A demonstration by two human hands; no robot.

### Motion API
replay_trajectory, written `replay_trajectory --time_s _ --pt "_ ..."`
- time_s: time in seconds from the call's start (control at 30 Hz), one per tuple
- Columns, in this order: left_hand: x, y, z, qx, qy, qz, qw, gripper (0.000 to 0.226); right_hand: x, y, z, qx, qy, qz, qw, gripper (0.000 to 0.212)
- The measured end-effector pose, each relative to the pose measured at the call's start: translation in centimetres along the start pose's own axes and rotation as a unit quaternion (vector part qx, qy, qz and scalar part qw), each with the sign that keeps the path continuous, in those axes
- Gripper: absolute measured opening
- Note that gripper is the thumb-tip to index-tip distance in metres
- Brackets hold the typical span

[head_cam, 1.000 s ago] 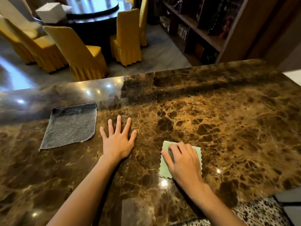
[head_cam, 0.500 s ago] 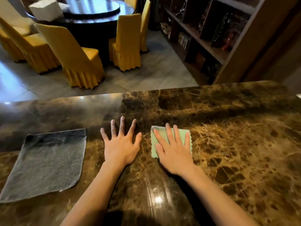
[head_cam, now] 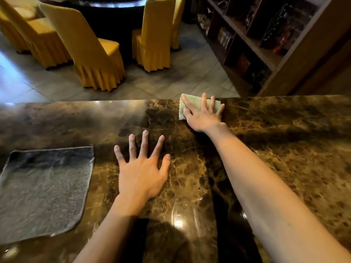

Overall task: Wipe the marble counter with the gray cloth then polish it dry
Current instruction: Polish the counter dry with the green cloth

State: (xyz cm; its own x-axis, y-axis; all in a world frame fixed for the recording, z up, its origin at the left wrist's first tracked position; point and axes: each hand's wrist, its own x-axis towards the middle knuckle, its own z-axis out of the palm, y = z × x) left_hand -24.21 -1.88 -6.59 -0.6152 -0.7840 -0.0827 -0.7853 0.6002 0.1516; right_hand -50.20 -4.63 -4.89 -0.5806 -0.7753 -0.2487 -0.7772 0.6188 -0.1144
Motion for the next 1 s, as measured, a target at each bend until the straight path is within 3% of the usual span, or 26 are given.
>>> replay_trajectory --time_s 0.2,0.47,0.7,0.83,1.0 --pt "-1.4 1.2 -0.1 0.000 -0.016 -0.013 1.000 0.064 -9.8 3.6 2.3 -0.021 0.005 -0.061 0.998 0.054" --pt "-11.5 9.1 2.0 0.003 0.000 -0.010 1.000 0.065 -32.3 11.0 6.8 -0.013 0.028 -0.126 0.992 0.053" --pt "-17.3 14.6 3.0 -0.007 -0.023 -0.015 1.000 0.066 -49.6 18.0 10.1 0.013 0.033 -0.117 0.992 0.053" --pt "-17.2 15.3 2.6 -0.013 -0.039 -0.032 0.999 0.066 -54.5 19.9 11.2 0.048 0.016 -0.106 0.993 0.054" --pt "-15.2 16.4 2.3 -0.006 -0.040 -0.024 0.999 0.065 -51.7 19.8 10.5 0.070 0.011 -0.088 0.994 0.054"
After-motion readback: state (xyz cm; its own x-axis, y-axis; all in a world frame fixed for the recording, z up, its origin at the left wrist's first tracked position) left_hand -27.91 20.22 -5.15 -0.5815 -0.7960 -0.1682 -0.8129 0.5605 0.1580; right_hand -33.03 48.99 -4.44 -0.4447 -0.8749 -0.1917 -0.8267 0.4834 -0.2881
